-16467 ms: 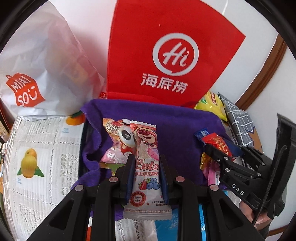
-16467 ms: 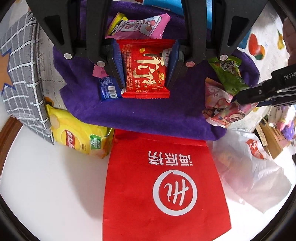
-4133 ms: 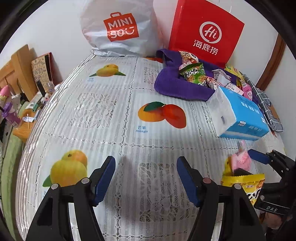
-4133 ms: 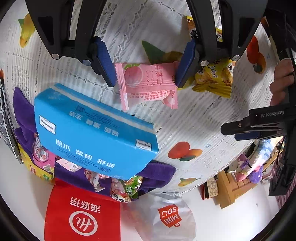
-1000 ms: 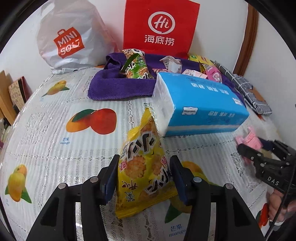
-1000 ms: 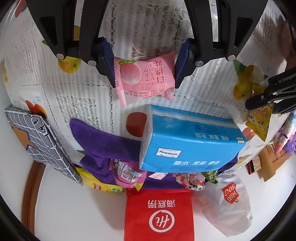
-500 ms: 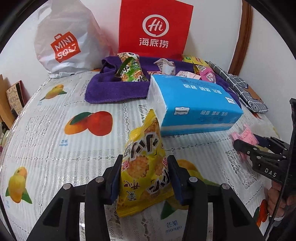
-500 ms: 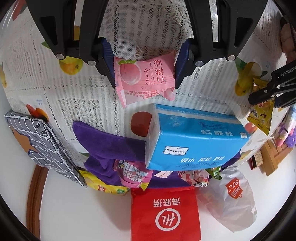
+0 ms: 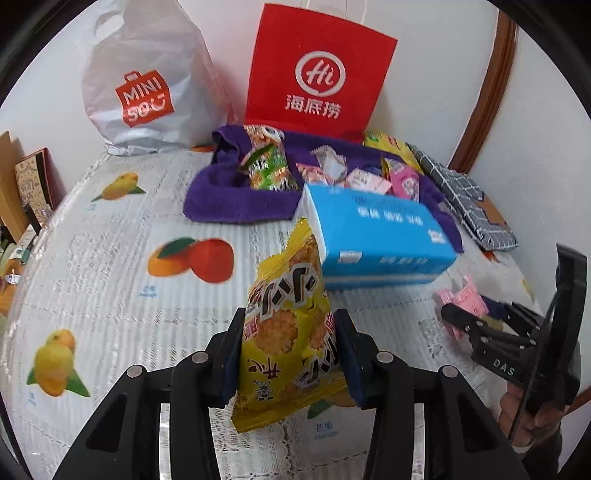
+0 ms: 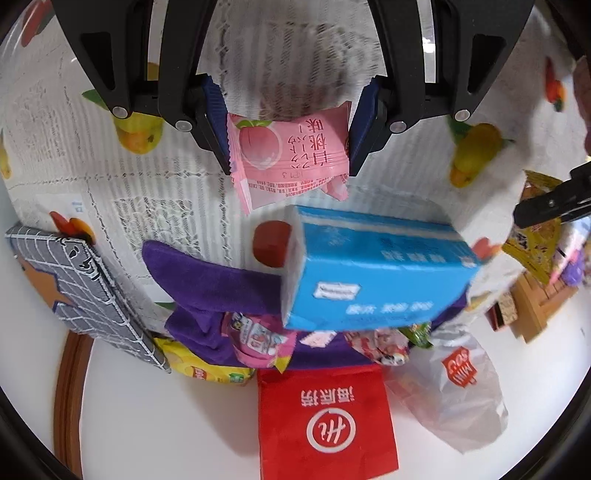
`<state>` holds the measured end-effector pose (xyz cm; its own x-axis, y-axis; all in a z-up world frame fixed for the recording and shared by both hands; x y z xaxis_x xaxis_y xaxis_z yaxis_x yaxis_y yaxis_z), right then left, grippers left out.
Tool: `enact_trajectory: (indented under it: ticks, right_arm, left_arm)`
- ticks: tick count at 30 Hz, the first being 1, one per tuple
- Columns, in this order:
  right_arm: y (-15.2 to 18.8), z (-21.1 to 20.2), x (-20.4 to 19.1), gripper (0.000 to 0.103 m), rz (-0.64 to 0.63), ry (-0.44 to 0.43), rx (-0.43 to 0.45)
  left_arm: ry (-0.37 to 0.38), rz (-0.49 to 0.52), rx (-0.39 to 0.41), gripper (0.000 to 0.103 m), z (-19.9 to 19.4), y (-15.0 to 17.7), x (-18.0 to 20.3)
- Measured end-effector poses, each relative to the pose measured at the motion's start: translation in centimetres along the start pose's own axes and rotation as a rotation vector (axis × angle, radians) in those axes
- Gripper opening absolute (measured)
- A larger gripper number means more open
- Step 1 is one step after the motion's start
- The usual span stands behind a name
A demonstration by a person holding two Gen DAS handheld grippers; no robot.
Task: Organize snacks
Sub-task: 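Lift both packets and carry them over the purple towel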
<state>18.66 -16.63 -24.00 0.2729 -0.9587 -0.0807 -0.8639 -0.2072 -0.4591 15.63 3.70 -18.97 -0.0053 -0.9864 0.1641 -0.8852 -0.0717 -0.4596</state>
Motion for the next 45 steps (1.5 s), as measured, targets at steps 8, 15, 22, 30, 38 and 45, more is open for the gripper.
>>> enact_trajectory:
  ticks: [8, 15, 22, 30, 38, 45]
  right_arm:
    - [-4.4, -5.5, 0.3, 0.057, -0.001, 0.002, 0.091]
    - [-8.4, -7.9, 0.7, 0.057, 0.002, 0.012, 0.126]
    - [-12.1, -9.2, 0.2, 0.058, -0.011, 0.0, 0.152]
    - [-16.2, -8.1, -0.8, 0.058, -0.037, 0.008, 0.145]
    - [-20.8, -8.1, -0.3, 0.058, -0.022, -0.009, 0.192]
    - [-23.5, -7.8, 0.6, 0.058, 0.004, -0.028, 0.22]
  left_arm:
    - [0.012, -0.014, 0.029, 0.043, -3.7, -3.2, 0.7]
    - [0.066, -0.015, 0.008, 0.043, -4.7, -5.8, 1.8]
    - [0.042, 0.012, 0.027, 0.043, -5.4, -9.1, 2.8]
    - [0.026, 0.039, 0.038, 0.043, -4.9, -13.1, 3.4]
    - [0.009, 0.025, 0.037, 0.043, -3.8, -16.7, 2.6]
    - [0.005, 0.027, 0.031, 0.043, -2.6, -19.0, 2.9]
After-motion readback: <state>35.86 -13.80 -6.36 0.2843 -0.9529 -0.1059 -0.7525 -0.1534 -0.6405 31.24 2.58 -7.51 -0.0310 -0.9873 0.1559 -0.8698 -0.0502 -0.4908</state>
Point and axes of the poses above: each gripper's, at about its wrist camera, not at the fingertips, and z roughly the way its jaws point, x to its right, y to its underside, the point moved 9 cm from there along z, roughly the way its jaws point, and after that the axes turned 12 degrees about -x, right-handed, at the moved point
